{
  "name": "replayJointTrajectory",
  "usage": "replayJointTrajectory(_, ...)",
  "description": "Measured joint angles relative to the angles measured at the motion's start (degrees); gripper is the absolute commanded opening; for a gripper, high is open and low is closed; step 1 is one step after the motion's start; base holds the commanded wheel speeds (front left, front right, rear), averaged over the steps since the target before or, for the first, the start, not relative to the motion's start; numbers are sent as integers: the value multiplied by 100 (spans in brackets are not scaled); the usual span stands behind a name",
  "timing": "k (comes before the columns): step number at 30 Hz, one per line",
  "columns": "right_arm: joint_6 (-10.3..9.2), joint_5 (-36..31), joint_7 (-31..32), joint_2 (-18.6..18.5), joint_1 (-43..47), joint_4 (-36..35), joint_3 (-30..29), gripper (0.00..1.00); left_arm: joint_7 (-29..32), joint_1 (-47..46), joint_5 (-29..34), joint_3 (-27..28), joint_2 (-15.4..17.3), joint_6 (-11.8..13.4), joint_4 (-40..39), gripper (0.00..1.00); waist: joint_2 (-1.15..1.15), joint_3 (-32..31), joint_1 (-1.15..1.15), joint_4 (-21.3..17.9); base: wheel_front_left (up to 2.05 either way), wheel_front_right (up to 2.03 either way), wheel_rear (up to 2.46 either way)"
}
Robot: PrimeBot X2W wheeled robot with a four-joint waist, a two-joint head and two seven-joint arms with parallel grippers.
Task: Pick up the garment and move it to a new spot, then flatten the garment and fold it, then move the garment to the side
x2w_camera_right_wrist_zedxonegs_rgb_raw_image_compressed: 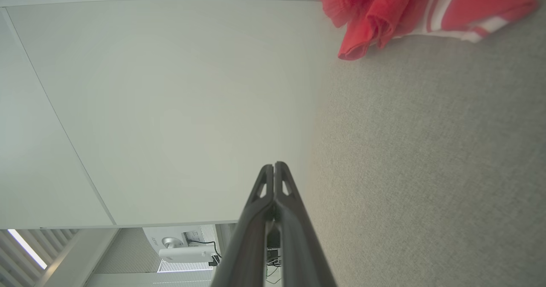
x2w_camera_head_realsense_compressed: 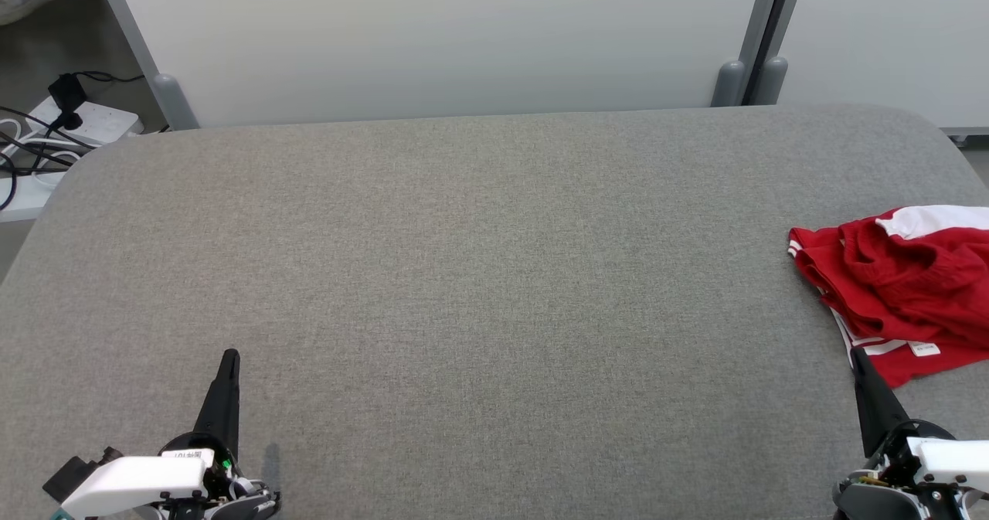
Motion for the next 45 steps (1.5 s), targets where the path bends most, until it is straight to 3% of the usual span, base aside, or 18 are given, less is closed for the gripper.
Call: replayJointTrajectory(45, 0, -3, 45, 10, 0, 4, -32, 0, 0, 0, 0, 1, 0, -1, 0, 0, 0, 0, 0, 0, 0, 0, 0)
